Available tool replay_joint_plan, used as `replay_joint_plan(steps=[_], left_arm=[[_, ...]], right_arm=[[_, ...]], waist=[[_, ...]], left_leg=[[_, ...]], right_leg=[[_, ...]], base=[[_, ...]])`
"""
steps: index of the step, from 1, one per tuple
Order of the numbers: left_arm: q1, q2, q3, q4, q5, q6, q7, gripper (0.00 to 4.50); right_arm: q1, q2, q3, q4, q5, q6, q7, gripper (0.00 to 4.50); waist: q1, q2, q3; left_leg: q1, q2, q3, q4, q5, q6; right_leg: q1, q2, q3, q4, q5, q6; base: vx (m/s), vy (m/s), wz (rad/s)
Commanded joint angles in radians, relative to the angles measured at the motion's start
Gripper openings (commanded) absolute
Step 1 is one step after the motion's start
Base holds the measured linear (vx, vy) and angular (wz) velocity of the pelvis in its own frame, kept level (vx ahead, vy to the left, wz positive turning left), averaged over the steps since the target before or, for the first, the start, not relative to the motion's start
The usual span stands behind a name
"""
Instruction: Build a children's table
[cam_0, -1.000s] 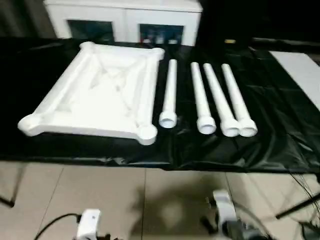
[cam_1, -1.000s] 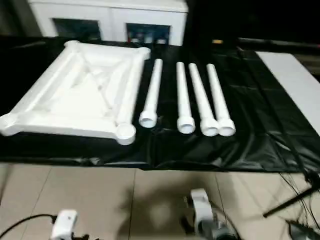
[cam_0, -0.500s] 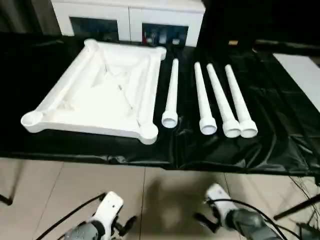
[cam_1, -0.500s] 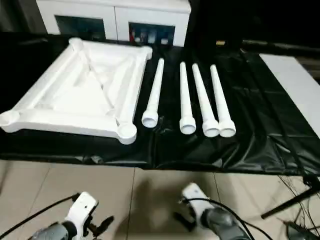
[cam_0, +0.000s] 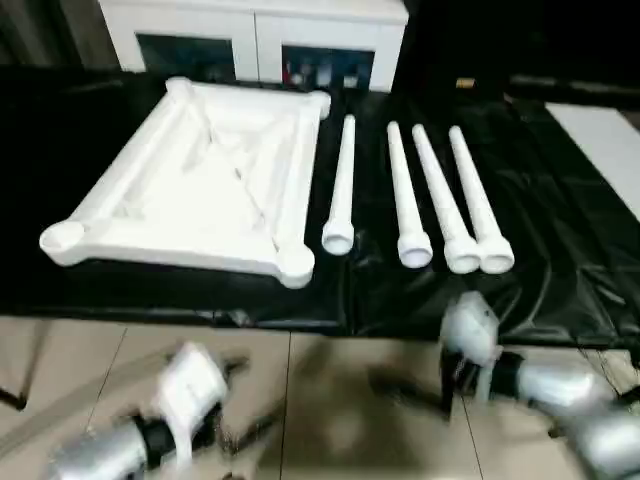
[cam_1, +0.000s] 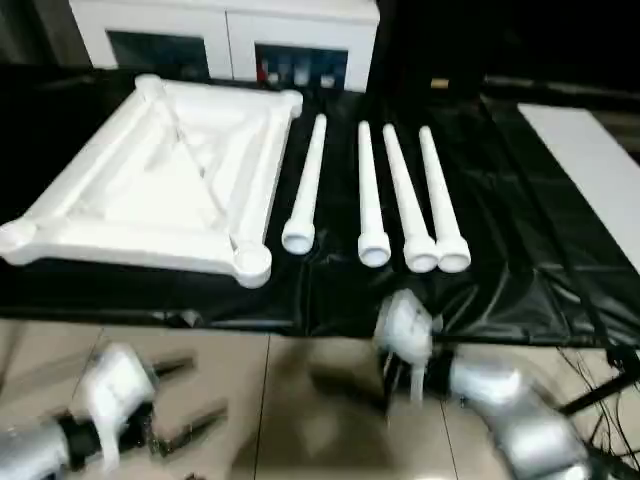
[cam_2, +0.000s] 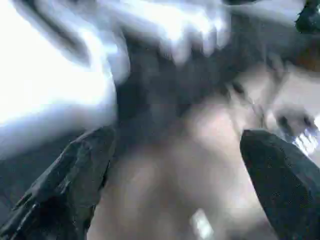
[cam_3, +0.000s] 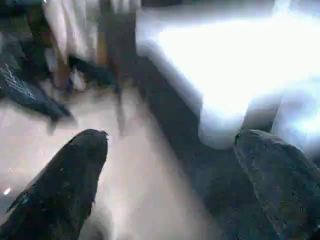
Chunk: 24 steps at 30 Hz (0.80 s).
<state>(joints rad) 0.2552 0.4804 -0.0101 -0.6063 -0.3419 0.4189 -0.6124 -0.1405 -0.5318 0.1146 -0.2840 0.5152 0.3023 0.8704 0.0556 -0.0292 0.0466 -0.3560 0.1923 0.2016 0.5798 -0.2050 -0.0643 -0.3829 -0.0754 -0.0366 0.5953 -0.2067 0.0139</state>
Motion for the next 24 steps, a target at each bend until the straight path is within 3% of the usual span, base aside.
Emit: replay_joint_plan(steps=[1, 2, 3, 4, 5, 6, 7, 9, 10, 11, 14, 15, 16, 17, 20, 23, 24], left_arm=[[-0.072, -0.044, 0.043, -0.028, -0.028, 0.049, 0.091, 4.48], [-0.122, -0.074, 0.056, -0.021, -0.022, 0.065, 0.133, 4.48], [-0.188, -0.126, 0.068, 0.011, 0.014, 0.063, 0.204, 4.48], [-0.278, -0.185, 0.072, 0.085, 0.102, 0.023, 0.313, 4.48], [-0.278, -0.185, 0.072, 0.085, 0.102, 0.023, 0.313, 4.48], [-0.319, -0.205, 0.068, 0.146, 0.146, 0.005, 0.358, 4.48], [-0.352, -0.219, 0.059, 0.205, 0.187, -0.018, 0.397, 4.48], [-0.397, -0.253, 0.052, 0.306, 0.201, -0.045, 0.449, 4.48], [-0.413, -0.268, 0.044, 0.35, 0.219, -0.069, 0.483, 4.48], [-0.419, -0.27, 0.029, 0.376, 0.242, -0.086, 0.502, 4.48], [-0.43, -0.286, 0.02, 0.4, 0.259, -0.09, 0.527, 4.48], [-0.445, -0.311, 0.025, 0.434, 0.273, -0.098, 0.563, 4.48], [-0.456, -0.316, 0.023, 0.451, 0.3, -0.08, 0.599, 4.48], [-0.462, -0.321, 0.017, 0.458, 0.312, -0.087, 0.598, 4.48], [-0.471, -0.325, 0.004, 0.474, 0.336, -0.119, 0.593, 4.48], [-0.47, -0.329, 0.003, 0.485, 0.34, -0.133, 0.598, 4.48], [-0.469, -0.33, 0.003, 0.487, 0.338, -0.137, 0.6, 4.48]], right_arm=[[-0.044, 0.041, -0.061, -0.026, 0.042, 0.044, -0.111, 4.5], [-0.074, 0.071, -0.083, -0.023, 0.031, 0.054, -0.163, 4.5], [-0.113, 0.123, -0.112, -0.002, 0.003, 0.071, -0.246, 4.5], [-0.16, 0.207, -0.15, 0.044, -0.068, 0.089, -0.385, 4.5], [-0.16, 0.207, -0.15, 0.044, -0.068, 0.089, -0.385, 4.5], [-0.161, 0.236, -0.146, 0.075, -0.148, 0.044, -0.433, 4.5], [-0.156, 0.252, -0.136, 0.104, -0.193, 0.037, -0.479, 4.5], [-0.137, 0.256, -0.105, 0.147, -0.291, 0.051, -0.602, 4.5], [-0.124, 0.264, -0.102, 0.166, -0.28, 0.069, -0.637, 4.5], [-0.111, 0.279, -0.11, 0.171, -0.256, 0.087, -0.666, 4.5], [-0.092, 0.3, -0.119, 0.173, -0.245, 0.075, -0.689, 4.5], [-0.079, 0.316, -0.117, 0.177, -0.261, 0.068, -0.703, 4.5], [-0.073, 0.32, -0.109, 0.179, -0.276, 0.073, -0.707, 4.5], [-0.069, 0.331, -0.106, 0.178, -0.296, 0.077, -0.71, 4.5], [-0.063, 0.349, -0.108, 0.183, -0.319, 0.073, -0.722, 4.5], [-0.056, 0.342, -0.107, 0.198, -0.329, 0.069, -0.731, 4.5], [-0.058, 0.337, -0.106, 0.201, -0.329, 0.069, -0.733, 4.5]], waist=[[-0.002, 0.007, -0.024], [-0.002, 0.004, -0.032], [-0.005, 0.007, -0.027], [-0.005, 0.004, -0.038], [-0.006, 0.003, -0.041], [-0.004, 0.002, -0.045], [-0.001, 0.0, -0.05], [-0.001, 0.005, -0.053], [0.001, 0.005, -0.059], [0.002, 0.013, -0.064], [0.007, 0.008, -0.078], [0.006, 0.022, -0.077], [0.002, 0.013, -0.072], [0.005, 0.021, -0.07], [0.005, 0.018, -0.063], [0.004, 0.02, -0.057], [0.002, 0.014, -0.056]], left_leg=[[0.011, 0.048, -0.022, -0.088, -0.288, 0.004], [0.015, 0.043, -0.021, -0.08, -0.277, -0.002], [0.015, 0.042, -0.019, -0.082, -0.291, -0.022], [0.016, 0.039, -0.022, -0.079, -0.262, -0.038], [0.015, 0.037, -0.021, -0.075, -0.245, -0.045], [0.013, 0.035, -0.023, -0.073, -0.232, -0.048], [0.005, 0.032, -0.024, -0.07, -0.176, -0.05], [0.003, 0.027, -0.024, -0.065, -0.127, -0.049], [0.008, 0.024, -0.022, -0.059, -0.096, -0.051], [0.003, 0.025, -0.026, -0.056, -0.065, -0.044], [-0.006, 0.022, -0.028, -0.041, 0.054, -0.007], [-0.009, 0.02, -0.026, -0.036, 0.089, 0.008], [-0.01, 0.019, -0.023, -0.035, 0.053, 0.019], [-0.007, 0.024, -0.024, -0.04, -0.005, 0.022], [-0.007, 0.029, -0.026, -0.046, -0.072, 0.017], [-0.002, 0.034, -0.026, -0.055, -0.168, -0.014], [-0.002, 0.034, -0.026, -0.055, -0.179, -0.017]], right_leg=[[0.011, -0.049, 0.042, -0.077, -0.292, -0.157], [0.01, -0.049, 0.042, -0.077, -0.292, -0.151], [0.002, -0.043, 0.045, -0.081, -0.318, -0.133], [0.006, -0.041, 0.043, -0.077, -0.29, -0.124], [0.004, -0.04, 0.043, -0.075, -0.272, -0.119], [0.01, -0.041, 0.041, -0.07, -0.254, -0.115], [0.02, -0.041, 0.04, -0.062, -0.174, -0.104], [0.022, -0.038, 0.038, -0.058, -0.105, -0.104], [0.024, -0.036, 0.039, -0.051, -0.04, -0.114], [0.031, -0.035, 0.037, -0.043, 0.045, -0.124], [0.043, -0.033, 0.035, -0.018, 0.263, -0.151], [0.039, -0.03, 0.034, -0.013, 0.332, -0.166], [0.037, -0.031, 0.035, -0.017, 0.32, -0.177], [0.035, -0.036, 0.034, -0.023, 0.252, -0.182], [0.035, -0.042, 0.034, -0.034, 0.113, -0.18], [0.026, -0.043, 0.035, -0.048, -0.055, -0.155], [0.025, -0.042, 0.035, -0.05, -0.073, -0.15]], base=[[0.0, 0.0, 0.0], [0.0, 0.0, 0.0], [0.0, 0.0, 0.0], [0.0, 0.0, 0.0], [0.0, 0.0, 0.0], [0.0, 0.0, 0.0], [0.0, 0.0, 0.0], [0.0, 0.0, 0.0], [0.0, 0.0, 0.0], [0.0, 0.0, 0.0], [0.0, 0.0, 0.0], [0.0, 0.0, 0.0], [0.0, 0.0, 0.0], [0.0, 0.0, 0.0], [0.0, 0.0, 0.0], [0.0, 0.0, 0.0], [0.0, 0.0, 0.0]])
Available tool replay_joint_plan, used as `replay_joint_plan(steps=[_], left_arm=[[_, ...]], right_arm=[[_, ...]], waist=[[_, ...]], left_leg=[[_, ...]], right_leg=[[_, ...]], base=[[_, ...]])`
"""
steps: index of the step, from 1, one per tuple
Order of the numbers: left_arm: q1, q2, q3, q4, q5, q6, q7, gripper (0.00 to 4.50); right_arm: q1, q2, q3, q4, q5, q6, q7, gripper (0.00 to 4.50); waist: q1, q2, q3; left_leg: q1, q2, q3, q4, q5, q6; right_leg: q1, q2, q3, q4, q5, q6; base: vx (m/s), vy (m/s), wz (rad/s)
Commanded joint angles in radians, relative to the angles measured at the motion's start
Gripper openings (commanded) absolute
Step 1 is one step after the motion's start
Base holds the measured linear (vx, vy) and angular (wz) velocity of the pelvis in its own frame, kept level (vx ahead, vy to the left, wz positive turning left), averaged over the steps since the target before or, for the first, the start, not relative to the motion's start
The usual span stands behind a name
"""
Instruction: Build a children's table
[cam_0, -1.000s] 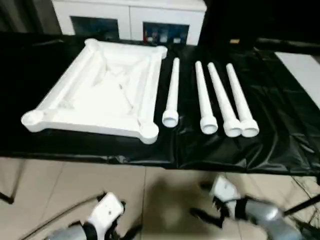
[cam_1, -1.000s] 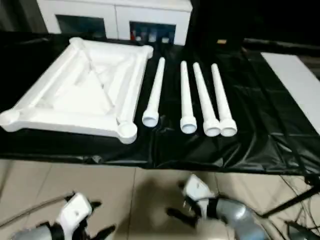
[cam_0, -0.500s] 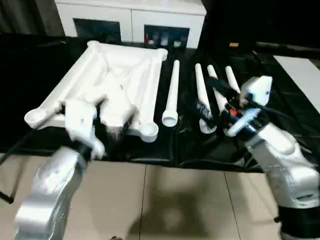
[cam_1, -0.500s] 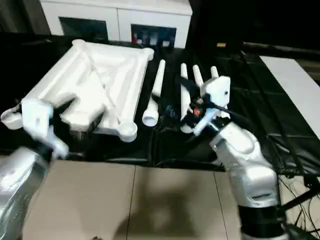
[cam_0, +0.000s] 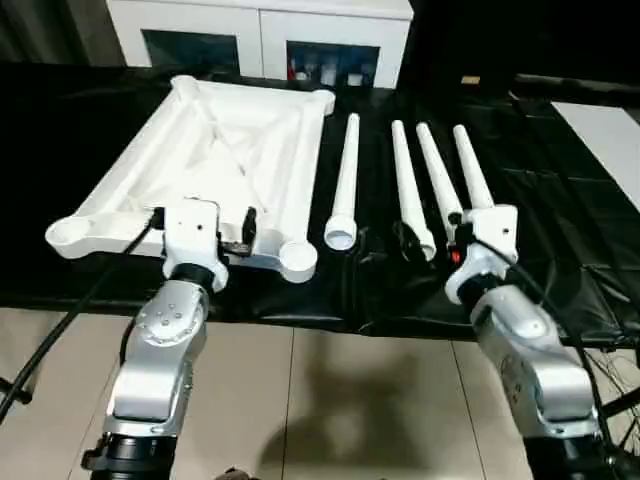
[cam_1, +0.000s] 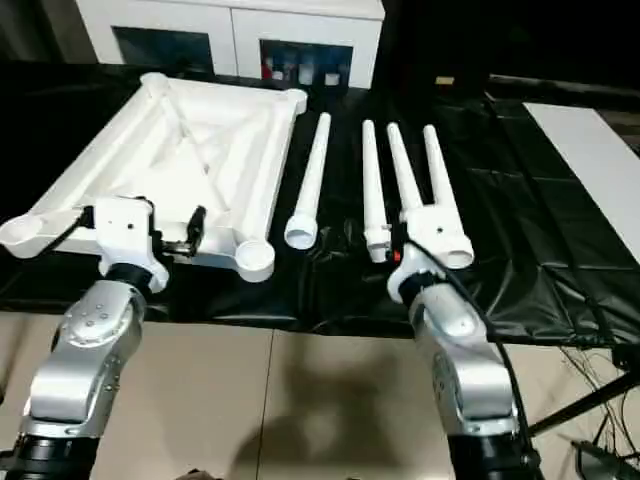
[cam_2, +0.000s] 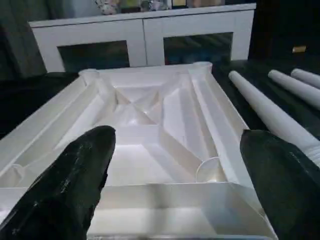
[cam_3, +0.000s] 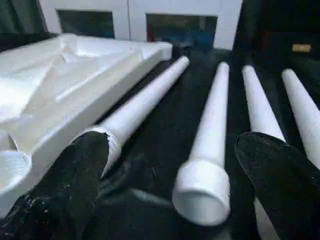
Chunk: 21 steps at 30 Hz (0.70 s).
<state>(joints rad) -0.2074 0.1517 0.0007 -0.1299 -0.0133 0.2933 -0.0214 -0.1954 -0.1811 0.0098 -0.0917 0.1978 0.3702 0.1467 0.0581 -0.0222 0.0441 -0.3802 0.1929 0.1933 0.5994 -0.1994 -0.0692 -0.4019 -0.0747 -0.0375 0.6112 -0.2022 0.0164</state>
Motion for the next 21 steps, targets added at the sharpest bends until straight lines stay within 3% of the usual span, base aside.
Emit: replay_joint_plan(steps=[1, 2, 3, 4, 5, 8, 9, 10, 11, 14, 16, 18, 19, 20, 21], left_arm=[[-0.006, -0.002, -0.008, 0.012, 0.008, -0.013, 0.009, 4.48], [-0.006, -0.003, -0.013, 0.018, 0.013, -0.02, 0.014, 4.48], [-0.008, -0.006, -0.017, 0.023, 0.018, -0.027, 0.018, 4.48], [-0.009, -0.016, -0.018, 0.025, 0.025, -0.03, 0.033, 4.48], [-0.009, -0.016, -0.018, 0.025, 0.025, -0.03, 0.033, 4.48], [0.0, -0.032, -0.015, 0.002, 0.026, -0.023, 0.052, 4.48], [0.01, -0.037, -0.016, -0.01, 0.033, -0.023, 0.057, 4.48], [0.02, -0.045, -0.014, -0.022, 0.032, -0.023, 0.059, 4.48], [0.033, -0.049, -0.013, -0.038, 0.038, -0.016, 0.064, 4.48], [0.049, -0.052, -0.01, -0.063, 0.039, -0.007, 0.065, 4.48], [0.054, -0.049, -0.01, -0.069, 0.041, -0.004, 0.065, 4.48], [0.055, -0.043, -0.006, -0.076, 0.038, 0.002, 0.059, 4.48], [0.052, -0.036, -0.001, -0.08, 0.035, 0.008, 0.054, 4.48], [0.052, -0.036, -0.001, -0.08, 0.035, 0.008, 0.054, 4.48], [0.049, -0.028, 0.008, -0.089, 0.032, 0.015, 0.049, 4.48]], right_arm=[[-0.005, -0.016, 0.0, 0.011, -0.011, 0.002, -0.011, 4.5], [-0.014, -0.024, 0.0, 0.02, -0.007, 0.004, -0.012, 4.5], [-0.027, -0.034, 0.001, 0.033, -0.008, 0.003, -0.009, 4.5], [-0.046, -0.046, 0.002, 0.051, -0.012, 0.007, -0.001, 4.5], [-0.046, -0.046, 0.002, 0.051, -0.012, 0.007, -0.001, 4.5], [-0.057, -0.068, 0.007, 0.056, -0.021, 0.021, 0.016, 4.5], [-0.057, -0.074, 0.007, 0.051, -0.035, 0.026, 0.024, 4.5], [-0.056, -0.075, 0.003, 0.047, -0.038, 0.036, 0.031, 4.5], [-0.055, -0.081, 0.0, 0.039, -0.043, 0.053, 0.037, 4.5], [-0.058, -0.092, 0.001, 0.029, -0.049, 0.075, 0.047, 4.5], [-0.059, -0.099, 0.007, 0.026, -0.049, 0.078, 0.047, 4.5], [-0.063, -0.104, 0.011, 0.024, -0.048, 0.085, 0.047, 4.5], [-0.068, -0.113, 0.016, 0.026, -0.05, 0.091, 0.043, 4.5], [-0.068, -0.113, 0.016, 0.026, -0.05, 0.091, 0.043, 4.5], [-0.067, -0.12, 0.021, 0.019, -0.052, 0.1, 0.046, 4.5]], waist=[[0.0, 0.011, -0.054], [-0.004, -0.012, -0.053], [-0.002, -0.026, -0.052], [0.002, -0.012, -0.052], [0.003, -0.031, -0.053], [0.013, -0.045, -0.055], [0.016, -0.059, -0.055], [0.022, -0.055, -0.055], [0.021, -0.061, -0.054], [0.01, -0.058, -0.056], [0.009, -0.057, -0.058], [0.003, -0.05, -0.058], [-0.004, -0.057, -0.056], [-0.004, -0.053, -0.057], [-0.011, -0.042, -0.057]], left_leg=[[0.022, 0.033, -0.019, -0.076, -0.196, -0.017], [0.02, 0.033, -0.016, -0.075, -0.201, -0.013], [0.018, 0.033, -0.015, -0.076, -0.204, -0.007], [0.017, 0.029, -0.013, -0.073, -0.204, 0.009], [0.009, 0.027, -0.009, -0.067, -0.189, 0.042], [0.0, 0.023, 0.0, -0.052, -0.146, 0.117], [-0.005, 0.022, -0.002, -0.04, -0.132, 0.156], [-0.008, 0.026, -0.008, -0.036, -0.127, 0.179], [-0.007, 0.028, -0.009, -0.036, -0.127, 0.189], [0.006, 0.025, -0.002, -0.04, -0.102, 0.261], [0.012, 0.023, 0.0, -0.037, -0.093, 0.285], [0.018, 0.019, 0.004, -0.041, -0.091, 0.315], [0.021, 0.016, 0.008, -0.045, -0.104, 0.321], [0.024, 0.016, 0.005, -0.047, -0.111, 0.323], [0.029, 0.012, 0.004, -0.056, -0.112, 0.326]], right_leg=[[0.043, -0.043, 0.036, -0.068, -0.103, -0.143], [0.042, -0.042, 0.036, -0.072, -0.119, -0.135], [0.041, -0.045, 0.037, -0.074, -0.159, -0.123], [0.039, -0.056, 0.043, -0.076, -0.196, -0.117], [0.045, -0.069, 0.049, -0.079, -0.224, -0.113], [0.049, -0.099, 0.066, -0.093, -0.237, -0.117], [0.053, -0.118, 0.078, -0.102, -0.237, -0.119], [0.054, -0.128, 0.081, -0.105, -0.238, -0.128], [0.052, -0.129, 0.081, -0.106, -0.237, -0.133], [0.039, -0.108, 0.065, -0.098, -0.212, -0.154], [0.034, -0.108, 0.066, -0.098, -0.208, -0.151], [0.026, -0.098, 0.062, -0.099, -0.2, -0.134], [0.022, -0.095, 0.056, -0.101, -0.205, -0.12], [0.022, -0.098, 0.054, -0.102, -0.212, -0.113], [0.02, -0.088, 0.048, -0.101, -0.205, -0.095]], base=[[0.0, 0.0, 0.0], [0.0, 0.0, 0.0], [0.0, 0.0, 0.0], [0.0, 0.0, 0.0], [0.0, 0.0, 0.0], [0.0, 0.0, 0.0], [0.0, 0.0, 0.0], [0.0, 0.0, 0.0], [-0.006, 0.069, 0.03], [-0.003, 0.067, 0.02], [-0.009, 0.12, 0.03], [-0.027, 0.176, 0.04], [-0.027, 0.149, 0.03], [-0.031, 0.149, 0.03], [-0.037, 0.15, 0.03]])
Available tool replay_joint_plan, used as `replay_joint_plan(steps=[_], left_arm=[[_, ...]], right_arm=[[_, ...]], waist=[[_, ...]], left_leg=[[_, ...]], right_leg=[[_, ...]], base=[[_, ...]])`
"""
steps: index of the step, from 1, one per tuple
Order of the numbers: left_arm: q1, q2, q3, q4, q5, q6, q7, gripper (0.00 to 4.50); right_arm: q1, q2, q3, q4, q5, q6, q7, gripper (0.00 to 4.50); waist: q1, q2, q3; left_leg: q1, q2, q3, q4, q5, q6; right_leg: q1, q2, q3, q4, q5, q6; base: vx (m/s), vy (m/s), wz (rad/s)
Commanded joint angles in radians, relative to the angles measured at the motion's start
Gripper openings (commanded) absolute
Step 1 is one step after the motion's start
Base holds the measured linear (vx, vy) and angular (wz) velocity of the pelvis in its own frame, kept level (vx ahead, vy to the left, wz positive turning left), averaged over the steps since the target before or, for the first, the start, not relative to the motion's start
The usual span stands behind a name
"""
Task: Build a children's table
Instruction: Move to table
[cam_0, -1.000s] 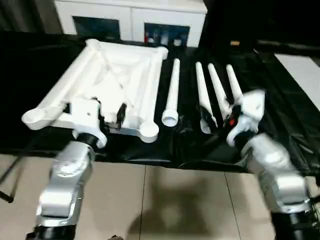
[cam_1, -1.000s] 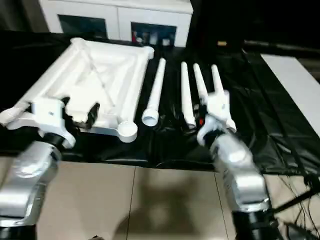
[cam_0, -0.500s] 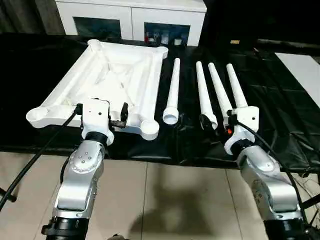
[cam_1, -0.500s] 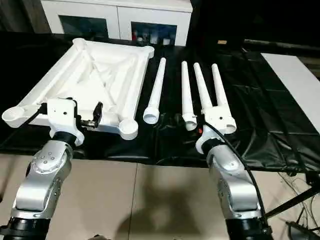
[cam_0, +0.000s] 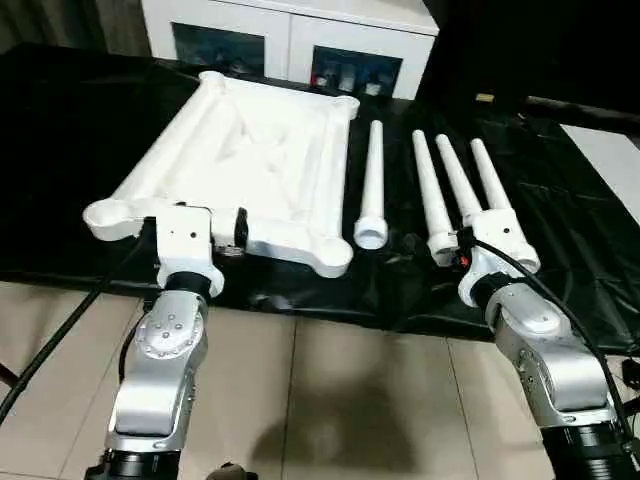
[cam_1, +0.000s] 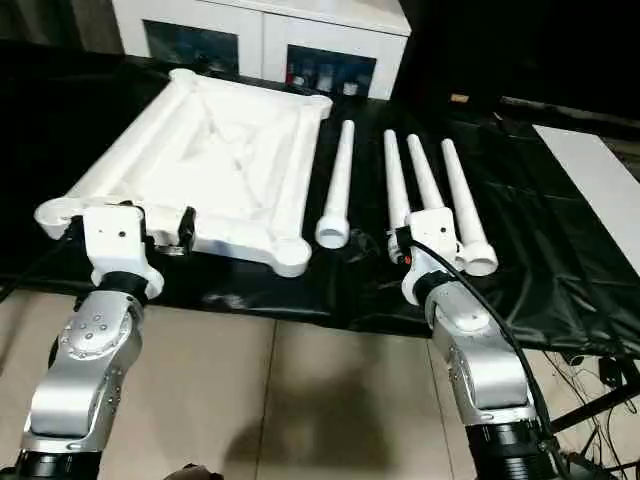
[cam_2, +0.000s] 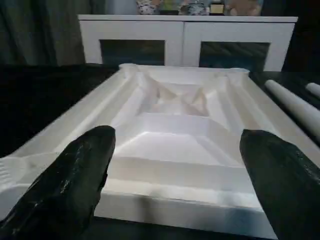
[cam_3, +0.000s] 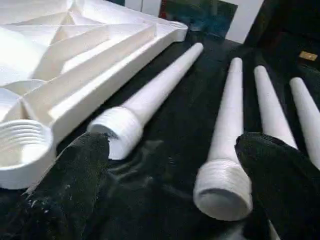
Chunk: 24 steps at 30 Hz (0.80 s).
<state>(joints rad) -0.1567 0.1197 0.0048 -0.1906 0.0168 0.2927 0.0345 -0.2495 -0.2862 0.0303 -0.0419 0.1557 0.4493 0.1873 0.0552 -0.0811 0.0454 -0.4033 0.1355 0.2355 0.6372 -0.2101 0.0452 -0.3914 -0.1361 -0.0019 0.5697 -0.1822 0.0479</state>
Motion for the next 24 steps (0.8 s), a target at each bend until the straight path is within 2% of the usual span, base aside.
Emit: replay_joint_plan(steps=[1, 2, 3, 4, 5, 6, 7, 8, 9, 10, 11, 12, 13, 14, 15, 16, 17, 18, 19, 20, 21, 22, 23, 24], left_arm=[[-0.001, 0.006, 0.005, -0.03, 0.001, 0.017, -0.008, 4.48], [-0.001, 0.006, 0.005, -0.03, 0.001, 0.017, -0.008, 4.48], [-0.001, 0.008, 0.008, -0.032, -0.002, 0.019, -0.011, 4.48], [0.006, 0.008, 0.01, -0.04, 0.0, 0.025, -0.013, 4.48], [0.006, 0.008, 0.01, -0.04, 0.0, 0.025, -0.013, 4.48], [0.018, 0.007, 0.008, -0.052, 0.001, 0.03, -0.016, 4.48], [0.018, 0.007, 0.008, -0.052, 0.001, 0.03, -0.016, 4.48], [0.035, 0.007, 0.002, -0.068, 0.004, 0.037, -0.02, 4.48], [0.049, 0.008, -0.007, -0.079, 0.008, 0.042, -0.023, 4.48], [0.05, 0.008, -0.007, -0.08, 0.008, 0.043, -0.023, 4.48], [0.058, 0.008, -0.013, -0.089, 0.01, 0.046, -0.023, 4.48], [0.063, 0.008, -0.016, -0.093, 0.009, 0.047, -0.025, 4.48], [0.063, 0.008, -0.018, -0.096, 0.008, 0.05, -0.026, 4.48], [0.057, 0.009, -0.018, -0.096, 0.007, 0.055, -0.028, 4.48], [0.048, 0.01, -0.017, -0.093, 0.007, 0.06, -0.03, 4.48], [0.023, 0.009, -0.01, -0.091, 0.009, 0.067, -0.029, 4.48], [0.022, 0.009, -0.008, -0.096, 0.008, 0.07, -0.029, 4.48], [0.02, 0.01, -0.006, -0.099, 0.007, 0.073, -0.03, 4.48], [0.02, 0.018, -0.008, -0.106, 0.018, 0.083, -0.028, 4.48], [0.02, 0.018, -0.008, -0.106, 0.018, 0.083, -0.028, 4.48], [0.035, 0.028, -0.008, -0.128, 0.028, 0.103, -0.025, 4.48], [0.055, 0.034, -0.005, -0.147, 0.03, 0.115, -0.025, 4.48], [0.071, 0.037, -0.004, -0.162, 0.029, 0.115, -0.026, 4.48], [0.075, 0.037, -0.003, -0.167, 0.029, 0.114, -0.028, 4.48]], right_arm=[[-0.013, -0.016, 0.001, -0.032, -0.01, 0.023, 0.006, 4.5], [-0.013, -0.016, 0.001, -0.032, -0.01, 0.023, 0.006, 4.5], [-0.01, -0.019, 0.004, -0.039, -0.013, 0.027, 0.008, 4.5], [-0.004, -0.016, 0.003, -0.045, -0.02, 0.035, 0.014, 4.5], [-0.004, -0.016, 0.003, -0.045, -0.02, 0.035, 0.014, 4.5], [0.005, -0.015, 0.004, -0.054, -0.027, 0.04, 0.018, 4.5], [0.005, -0.015, 0.004, -0.054, -0.027, 0.04, 0.018, 4.5], [0.015, -0.013, 0.008, -0.059, -0.032, 0.042, 0.019, 4.5], [0.022, -0.011, 0.01, -0.062, -0.029, 0.043, 0.015, 4.5], [0.022, -0.011, 0.011, -0.062, -0.029, 0.043, 0.015, 4.5], [0.027, -0.012, 0.016, -0.065, -0.03, 0.042, 0.013, 4.5], [0.03, -0.01, 0.023, -0.069, -0.032, 0.042, 0.009, 4.5], [0.03, -0.009, 0.028, -0.071, -0.034, 0.044, 0.006, 4.5], [0.026, -0.007, 0.032, -0.075, -0.036, 0.049, 0.004, 4.5], [0.021, -0.006, 0.034, -0.077, -0.038, 0.056, 0.005, 4.5], [0.013, 0.003, 0.04, -0.085, -0.041, 0.057, 0.011, 4.5], [0.017, 0.009, 0.043, -0.092, -0.046, 0.052, 0.007, 4.5], [0.019, 0.013, 0.045, -0.096, -0.049, 0.05, 0.003, 4.5], [0.023, 0.031, 0.038, -0.103, -0.044, 0.047, -0.01, 4.5], [0.023, 0.031, 0.038, -0.103, -0.044, 0.047, -0.01, 4.5], [0.05, 0.071, 0.035, -0.13, -0.04, 0.041, -0.045, 4.5], [0.079, 0.095, 0.042, -0.157, -0.039, 0.042, -0.064, 4.5], [0.101, 0.105, 0.05, -0.177, -0.038, 0.047, -0.071, 4.5], [0.107, 0.108, 0.053, -0.183, -0.038, 0.051, -0.073, 4.5]], waist=[[-0.012, 0.022, -0.057], [-0.024, 0.023, -0.054], [-0.038, 0.022, -0.049], [-0.053, 0.027, -0.047], [-0.065, 0.029, -0.043], [-0.071, 0.036, -0.042], [-0.079, 0.032, -0.042], [-0.088, 0.032, -0.04], [-0.088, 0.037, -0.04], [-0.087, 0.026, -0.043], [-0.073, 0.021, -0.041], [-0.061, 0.006, -0.038], [-0.053, 0.0, -0.035], [-0.07, 0.007, -0.035], [-0.079, 0.01, -0.019], [-0.123, 0.011, -0.009], [-0.15, 0.049, -0.011], [-0.142, 0.083, -0.027], [-0.138, 0.108, -0.015], [-0.137, 0.098, -0.015], [-0.123, 0.121, -0.043], [-0.127, 0.057, -0.062], [-0.12, 0.09, -0.052], [-0.123, 0.085, -0.058]], left_leg=[[0.056, 0.067, -0.037, -0.101, -0.107, 0.212], [0.065, 0.062, -0.034, -0.113, -0.133, 0.205], [0.069, 0.058, -0.026, -0.129, -0.202, 0.175], [0.067, 0.054, -0.026, -0.146, -0.279, 0.133], [0.064, 0.051, -0.019, -0.164, -0.36, 0.075], [0.062, 0.05, -0.014, -0.174, -0.407, 0.041], [0.061, 0.05, -0.007, -0.182, -0.449, 0.009], [0.047, 0.052, 0.005, -0.202, -0.561, -0.07], [0.048, 0.052, 0.009, -0.207, -0.59, -0.094], [0.052, 0.052, 0.013, -0.196, -0.612, -0.12], [0.056, 0.051, -0.006, -0.121, -0.604, -0.106], [0.054, 0.066, -0.043, -0.048, -0.563, -0.072], [-0.008, 0.08, -0.151, 0.1, -0.317, -0.023], [-0.037, 0.061, -0.203, 0.144, -0.206, -0.042], [-0.005, 0.059, -0.231, 0.101, -0.194, -0.099], [0.013, 0.035, -0.204, -0.06, -0.547, -0.125], [0.016, 0.03, -0.212, -0.14, -0.785, -0.17], [0.014, 0.029, -0.233, -0.179, -0.875, -0.271], [0.023, 0.038, -0.243, -0.164, -0.764, -0.341], [0.017, 0.046, -0.254, -0.16, -0.74, -0.361], [0.045, 0.069, -0.28, -0.15, -0.673, -0.42], [0.05, 0.117, -0.31, -0.15, -0.488, -0.338], [0.05, 0.147, -0.34, -0.168, -0.441, -0.312], [0.074, 0.165, -0.363, -0.177, -0.276, -0.205]], right_leg=[[0.006, -0.018, 0.006, -0.058, -0.221, -0.117], [-0.001, 0.0, -0.012, -0.054, -0.223, -0.099], [-0.011, 0.014, -0.034, -0.053, -0.249, -0.087], [-0.01, 0.024, -0.052, -0.043, -0.269, -0.067], [-0.012, 0.033, -0.072, -0.033, -0.282, -0.046], [-0.013, 0.039, -0.082, -0.024, -0.28, -0.039], [-0.014, 0.042, -0.09, -0.016, -0.27, -0.034], [-0.002, 0.032, -0.104, -0.007, -0.273, -0.032], [0.003, 0.024, -0.107, -0.009, -0.284, -0.036], [0.001, -0.006, -0.091, -0.037, -0.333, -0.04], [-0.004, -0.101, -0.032, -0.111, -0.449, -0.043], [0.005, -0.193, 0.027, -0.162, -0.539, -0.034], [0.049, -0.341, 0.111, -0.2, -0.7, -0.04], [0.061, -0.349, 0.099, -0.193, -0.734, -0.064], [0.049, -0.274, -0.009, -0.186, -0.807, -0.083], [0.011, -0.049, -0.137, -0.083, -0.789, -0.048], [0.011, 0.033, -0.163, 0.006, -0.593, -0.03], [0.023, 0.059, -0.142, 0.135, -0.11, -0.064], [0.016, 0.045, -0.13, 0.1, 0.022, -0.083], [0.032, 0.032, -0.121, 0.078, 0.03, -0.088], [0.061, 0.007, -0.097, 0.037, 0.035, -0.094], [0.082, -0.011, -0.066, 0.02, -0.003, -0.103], [0.086, -0.019, -0.059, 0.036, -0.037, -0.126], [0.056, 0.024, -0.064, 0.065, -0.107, -0.105]], base=[[-0.037, 0.15, 0.03], [-0.046, 0.151, 0.06], [-0.053, 0.141, 0.06], [-0.053, 0.141, 0.06], [-0.064, 0.117, 0.06], [-0.036, 0.05, 0.04], [-0.073, 0.083, 0.1], [-0.077, 0.054, 0.12], [-0.11, 0.066, 0.18], [-0.074, 0.033, 0.12], [-0.061, 0.016, 0.1], [-0.02, 0.089, -0.09], [-0.02, 0.089, -0.09], [-0.013, 0.225, -0.44], [-0.062, 0.258, -0.33], [-0.062, 0.258, -0.33], [-0.108, 0.216, 0.09], [-0.095, 0.155, 0.08], [-0.095, 0.155, 0.08], [-0.052, 0.11, -0.24], [-0.04, 0.079, -0.27], [-0.04, 0.079, -0.27], [-0.059, 0.076, -0.17], [-0.078, 0.093, -0.09]])
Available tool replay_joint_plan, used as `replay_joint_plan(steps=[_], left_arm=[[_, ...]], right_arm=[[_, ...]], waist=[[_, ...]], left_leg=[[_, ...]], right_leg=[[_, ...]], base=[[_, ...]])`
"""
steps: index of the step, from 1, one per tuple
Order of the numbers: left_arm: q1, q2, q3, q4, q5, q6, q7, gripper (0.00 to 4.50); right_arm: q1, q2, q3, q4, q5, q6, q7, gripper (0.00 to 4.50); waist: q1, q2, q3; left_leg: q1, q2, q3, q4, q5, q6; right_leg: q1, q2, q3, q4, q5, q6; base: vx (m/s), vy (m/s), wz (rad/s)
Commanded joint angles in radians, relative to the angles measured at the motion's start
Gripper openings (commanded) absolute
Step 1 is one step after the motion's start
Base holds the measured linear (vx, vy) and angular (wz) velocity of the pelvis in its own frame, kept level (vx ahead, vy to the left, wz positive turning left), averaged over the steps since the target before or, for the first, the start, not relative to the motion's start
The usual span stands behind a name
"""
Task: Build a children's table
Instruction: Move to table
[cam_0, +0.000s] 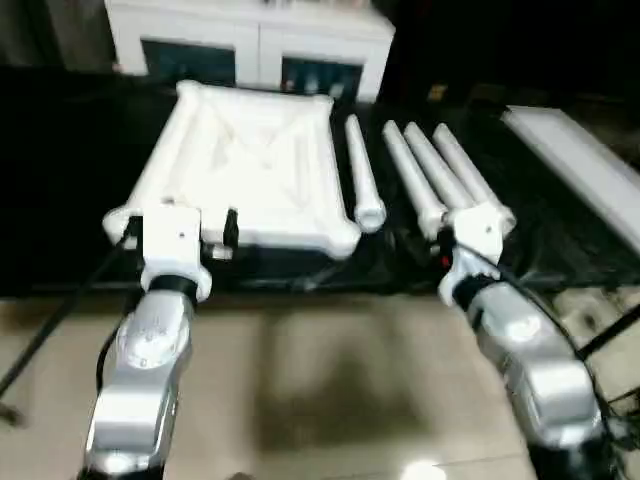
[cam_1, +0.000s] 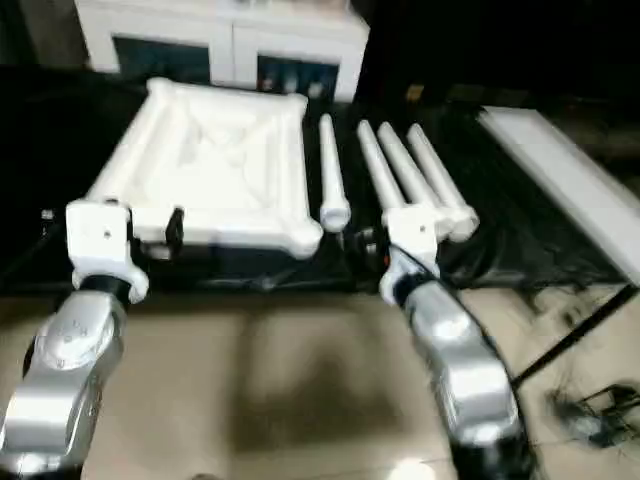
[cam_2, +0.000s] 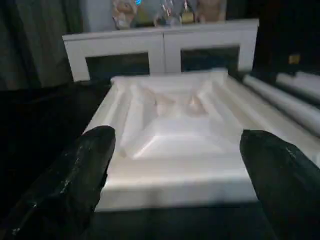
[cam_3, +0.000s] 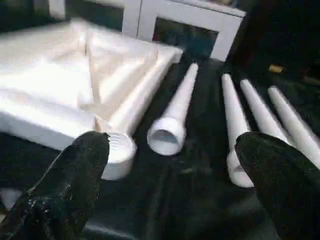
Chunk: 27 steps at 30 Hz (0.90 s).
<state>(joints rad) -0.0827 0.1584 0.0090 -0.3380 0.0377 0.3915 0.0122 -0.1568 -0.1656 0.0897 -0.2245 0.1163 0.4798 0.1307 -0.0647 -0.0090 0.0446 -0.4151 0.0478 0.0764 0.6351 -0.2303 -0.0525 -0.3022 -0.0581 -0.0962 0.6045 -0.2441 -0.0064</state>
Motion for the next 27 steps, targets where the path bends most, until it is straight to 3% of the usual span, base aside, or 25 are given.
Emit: replay_joint_plan(steps=[1, 2, 3, 5, 6, 7, 8, 9, 10, 11, 13, 14, 15, 16, 17, 18, 19, 20, 21, 22, 23, 24, 25, 26, 27], left_arm=[[0.012, -0.008, -0.002, -0.024, 0.001, 0.014, -0.004, 4.48], [0.03, -0.019, 0.004, -0.023, -0.016, 0.02, -0.005, 4.48], [0.03, -0.02, 0.005, -0.023, -0.016, 0.019, -0.006, 4.48], [0.048, -0.036, 0.018, -0.009, -0.049, -0.006, -0.013, 4.48], [0.05, -0.039, 0.019, -0.006, -0.052, -0.009, -0.013, 4.48], [0.054, -0.045, 0.02, 0.001, -0.057, -0.016, -0.013, 4.48], [0.057, -0.045, -0.006, 0.039, -0.045, -0.04, -0.025, 4.48], [0.056, -0.042, -0.018, 0.047, -0.04, -0.049, -0.032, 4.48], [0.055, -0.042, -0.028, 0.051, -0.043, -0.056, -0.042, 4.48], [0.052, -0.045, -0.038, 0.055, -0.033, -0.054, -0.037, 4.48], [0.041, -0.062, -0.047, 0.051, -0.038, -0.05, -0.038, 4.48], [0.036, -0.064, -0.055, 0.049, -0.025, -0.044, -0.031, 4.48], [0.034, -0.062, -0.059, 0.049, -0.014, -0.041, -0.025, 4.48], [0.035, -0.064, -0.061, 0.05, -0.011, -0.043, -0.023, 4.48], [0.035, -0.064, -0.061, 0.05, -0.01, -0.044, -0.023, 4.48], [0.034, -0.063, -0.065, 0.046, -0.006, -0.041, -0.023, 4.48], [0.033, -0.063, -0.067, 0.045, -0.003, -0.042, -0.023, 4.48], [0.03, -0.064, -0.069, 0.043, 0.001, -0.044, -0.02, 4.48], [0.024, -0.063, -0.067, 0.044, 0.009, -0.042, -0.012, 4.48], [0.018, -0.062, -0.063, 0.05, 0.014, -0.044, -0.005, 4.48], [0.018, -0.062, -0.063, 0.05, 0.014, -0.044, -0.005, 4.48], [0.009, -0.064, -0.056, 0.057, 0.017, -0.044, 0.003, 4.48], [-0.001, -0.066, -0.044, 0.06, 0.022, -0.036, 0.017, 4.48], [-0.007, -0.067, -0.036, 0.059, 0.021, -0.033, 0.023, 4.48], [-0.012, -0.067, -0.027, 0.055, 0.022, -0.029, 0.029, 4.48]], right_arm=[[0.03, -0.005, -0.01, -0.01, 0.011, 0.022, -0.017, 4.5], [0.061, 0.002, -0.018, -0.019, 0.022, 0.029, -0.018, 4.5], [0.062, 0.002, -0.018, -0.019, 0.021, 0.029, -0.018, 4.5], [0.066, 0.002, -0.042, -0.012, 0.015, 0.04, -0.026, 4.5], [0.066, 0.0, -0.042, -0.012, 0.014, 0.038, -0.025, 4.5], [0.063, -0.004, -0.043, -0.01, 0.012, 0.034, -0.021, 4.5], [0.051, -0.022, -0.039, 0.006, -0.004, 0.01, -0.009, 4.5], [0.048, -0.024, -0.043, 0.01, -0.005, 0.005, -0.008, 4.5], [0.042, -0.021, -0.053, 0.016, 0.003, 0.007, -0.007, 4.5], [0.034, -0.016, -0.065, 0.022, 0.012, 0.011, -0.005, 4.5], [0.012, -0.024, -0.072, 0.041, 0.011, 0.011, -0.001, 4.5], [-0.001, -0.033, -0.066, 0.055, 0.003, 0.003, 0.006, 4.5], [-0.005, -0.036, -0.063, 0.061, 0.001, -0.001, 0.009, 4.5], [-0.01, -0.036, -0.061, 0.067, -0.001, -0.003, 0.009, 4.5], [-0.01, -0.036, -0.061, 0.068, -0.001, -0.003, 0.009, 4.5], [-0.013, -0.033, -0.062, 0.07, 0.002, -0.004, 0.009, 4.5], [-0.014, -0.032, -0.062, 0.072, 0.004, -0.005, 0.009, 4.5], [-0.017, -0.033, -0.061, 0.075, 0.002, -0.009, 0.009, 4.5], [-0.022, -0.026, -0.058, 0.079, 0.005, -0.01, 0.012, 4.5], [-0.029, -0.021, -0.054, 0.087, 0.004, -0.014, 0.015, 4.5], [-0.029, -0.021, -0.054, 0.087, 0.004, -0.014, 0.015, 4.5], [-0.038, -0.012, -0.052, 0.1, 0.007, -0.018, 0.02, 4.5], [-0.051, -0.01, -0.04, 0.114, -0.007, -0.031, 0.02, 4.5], [-0.057, -0.008, -0.034, 0.119, -0.005, -0.035, 0.028, 4.5], [-0.063, -0.006, -0.029, 0.123, 0.0, -0.038, 0.038, 4.5]], waist=[[-0.006, 0.007, -0.056], [0.01, 0.036, -0.053], [0.013, 0.028, -0.052], [0.025, 0.001, -0.047], [0.041, -0.012, -0.054], [0.051, -0.028, -0.051], [0.066, -0.049, -0.046], [0.076, -0.042, -0.039], [0.067, -0.029, -0.028], [0.051, -0.022, -0.02], [0.038, -0.007, -0.029], [0.023, 0.001, -0.033], [0.012, -0.001, -0.014], [0.017, 0.023, -0.006], [0.037, 0.013, -0.002], [0.055, 0.01, 0.0], [0.087, -0.005, 0.019], [0.153, -0.026, -0.003], [0.127, -0.073, -0.026], [0.13, -0.107, 0.01], [0.167, -0.103, -0.005], [0.177, -0.109, 0.003], [0.184, -0.1, -0.008], [0.194, -0.087, -0.015], [0.201, -0.054, -0.033]], left_leg=[[0.093, 0.255, -0.209, -0.181, -0.211, -0.072], [0.068, 0.222, -0.177, -0.197, -0.284, -0.091], [0.054, 0.202, -0.168, -0.199, -0.391, -0.087], [0.02, 0.132, -0.124, -0.18, -0.526, -0.076], [-0.006, 0.093, -0.074, -0.107, -0.498, -0.073], [-0.014, 0.094, -0.055, -0.068, -0.414, -0.053], [-0.019, 0.11, -0.042, -0.013, -0.182, -0.009], [-0.018, 0.123, -0.034, -0.033, -0.108, -0.009], [-0.019, 0.137, -0.03, -0.095, -0.259, -0.046], [0.007, 0.151, -0.037, -0.116, -0.552, -0.103], [0.017, 0.15, -0.05, -0.124, -0.777, -0.145], [0.073, 0.173, -0.031, -0.098, -0.805, -0.153], [0.108, 0.181, -0.02, -0.104, -0.858, -0.15], [0.113, 0.223, -0.005, -0.17, -0.958, -0.154], [0.092, 0.263, 0.024, -0.244, -1.033, -0.129], [0.099, 0.27, 0.051, -0.26, -1.06, -0.11], [0.076, 0.305, 0.11, -0.306, -1.091, -0.08], [-0.02, 0.223, 0.143, -0.222, -0.874, -0.017], [0.053, 0.192, 0.158, -0.087, -0.631, 0.003], [0.028, 0.106, 0.06, 0.184, -0.195, 0.08], [-0.067, 0.067, 0.026, 0.186, -0.143, 0.095], [-0.076, 0.065, 0.025, 0.164, -0.138, 0.095], [-0.026, 0.064, 0.031, 0.109, -0.096, 0.115], [-0.007, 0.063, 0.037, 0.073, -0.066, 0.132], [0.022, 0.085, 0.035, -0.004, 0.013, 0.155]], right_leg=[[-0.051, -0.031, 0.033, 0.053, -0.117, -0.032], [-0.055, -0.002, 0.034, 0.097, -0.202, 0.025], [-0.055, -0.009, 0.053, 0.102, -0.18, 0.049], [-0.038, -0.059, 0.087, -0.001, -0.119, 0.018], [-0.042, -0.156, 0.123, -0.081, -0.206, -0.029], [-0.029, -0.209, 0.134, -0.113, -0.32, -0.028], [-0.023, -0.239, 0.134, -0.14, -0.497, -0.004], [-0.023, -0.206, 0.103, -0.133, -0.574, -0.029], [-0.032, -0.139, 0.058, -0.111, -0.618, -0.052], [-0.057, -0.101, 0.039, -0.097, -0.657, -0.036], [-0.042, -0.101, 0.034, -0.091, -0.667, -0.027], [-0.07, -0.08, 0.052, -0.102, -0.664, -0.01], [-0.074, -0.046, 0.019, -0.11, -0.624, 0.003], [-0.046, -0.02, 0.008, -0.034, -0.456, -0.005], [0.007, -0.017, -0.009, 0.088, -0.286, -0.013], [0.013, -0.018, -0.019, 0.105, -0.238, -0.016], [0.045, -0.023, -0.014, 0.182, -0.289, -0.007], [0.142, -0.054, 0.067, 0.156, -0.474, 0.061], [0.066, -0.105, 0.132, 0.044, -0.87, 0.108], [0.005, -0.183, 0.219, -0.184, -1.297, 0.048], [0.136, -0.154, 0.25, -0.145, -1.028, 0.029], [0.151, -0.129, 0.238, -0.13, -0.848, 0.029], [0.144, -0.098, 0.221, -0.123, -0.563, -0.014], [0.151, -0.075, 0.217, -0.131, -0.433, -0.043], [0.164, -0.033, 0.199, -0.133, -0.198, -0.045]], base=[[-0.078, 0.093, -0.09], [-0.085, 0.015, -0.05], [-0.093, -0.101, -0.06], [-0.091, -0.139, -0.06], [-0.096, -0.163, -0.26], [-0.096, -0.163, -0.26], [-0.078, -0.089, -0.4], [-0.059, -0.04, -0.38], [-0.059, -0.04, -0.38], [-0.085, -0.017, -0.24], [-0.077, -0.005, -0.14], [-0.037, 0.017, -0.35], [-0.011, 0.04, -0.61], [-0.011, 0.04, -0.61], [-0.002, 0.025, -0.78], [-0.026, -0.052, -0.76], [-0.026, -0.052, -0.76], [-0.017, -0.149, -0.49], [0.092, -0.167, -0.15], [0.092, -0.167, -0.15], [0.189, -0.119, -0.02], [0.186, -0.108, 0.16], [0.186, -0.108, 0.16], [0.194, -0.095, 0.5], [0.274, -0.028, 0.52]])
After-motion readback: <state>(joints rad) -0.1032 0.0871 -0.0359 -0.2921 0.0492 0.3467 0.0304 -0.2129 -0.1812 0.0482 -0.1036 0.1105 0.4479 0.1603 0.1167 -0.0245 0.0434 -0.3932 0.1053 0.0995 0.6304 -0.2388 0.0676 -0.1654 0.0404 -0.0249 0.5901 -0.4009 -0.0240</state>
